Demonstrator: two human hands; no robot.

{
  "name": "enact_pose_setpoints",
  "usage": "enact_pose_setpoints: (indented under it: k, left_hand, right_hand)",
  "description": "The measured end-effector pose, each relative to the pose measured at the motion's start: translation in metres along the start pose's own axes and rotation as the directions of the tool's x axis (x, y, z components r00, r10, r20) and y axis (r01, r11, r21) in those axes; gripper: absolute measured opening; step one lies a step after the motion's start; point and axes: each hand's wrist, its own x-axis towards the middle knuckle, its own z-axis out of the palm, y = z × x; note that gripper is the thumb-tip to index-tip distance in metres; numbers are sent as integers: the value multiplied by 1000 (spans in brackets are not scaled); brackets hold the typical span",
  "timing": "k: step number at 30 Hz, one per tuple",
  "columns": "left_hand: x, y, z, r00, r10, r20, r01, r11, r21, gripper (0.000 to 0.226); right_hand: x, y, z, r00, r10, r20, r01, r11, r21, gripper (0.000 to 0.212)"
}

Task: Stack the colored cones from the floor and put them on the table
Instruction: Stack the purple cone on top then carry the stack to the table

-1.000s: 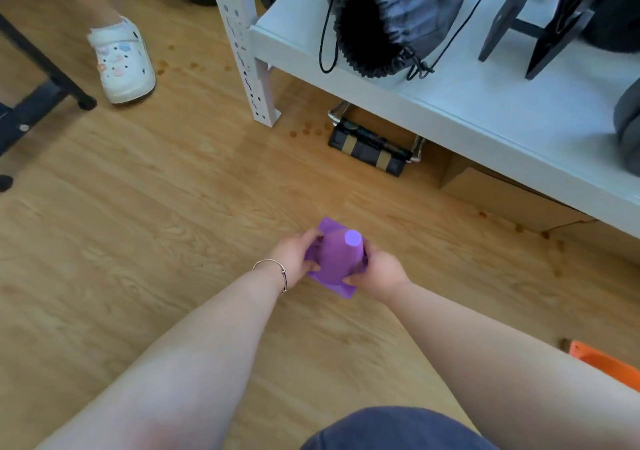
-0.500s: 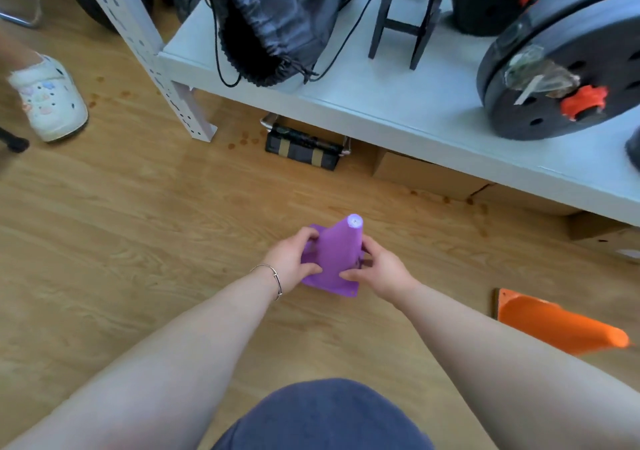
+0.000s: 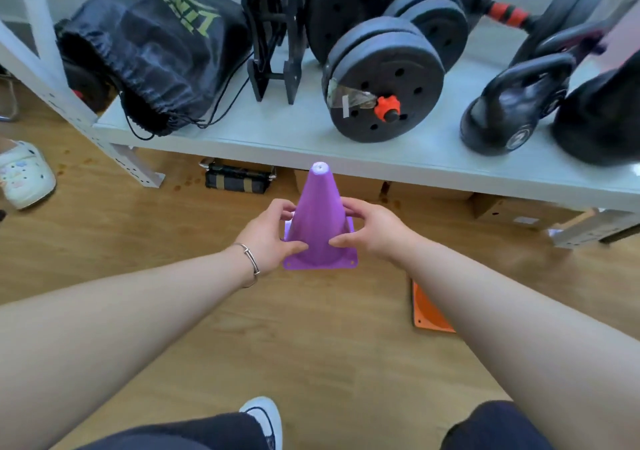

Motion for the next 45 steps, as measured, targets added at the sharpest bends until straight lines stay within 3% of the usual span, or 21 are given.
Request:
enact_pose_setpoints:
  k: [8,13,19,33,45]
  left_hand:
    - [-28,85,44,1000,24,18,-24,1000,-11,66]
    - [-34,127,105,998,53,33,-48,989,-139,67]
    - [-33,151,173,993,81,90,-66,985,-159,68]
    - [-1,114,267,976,-71,207,103,984,-146,72]
    - [20,81,299,952,-109,287,138,987,-83,72]
  right_hand:
    - [-65,42,-64,997,-37,-64,36,999,-23,84]
    - [-103,86,-110,995,-7,-104,1,999,-50,81]
    - [-135,146,-135,986,96,-138,-99,995,-15,83]
    - [-130,234,-100,957,266,-119,-250,959,136,86]
    - [-114,265,-62,932,348,-106,-328,930,167,82]
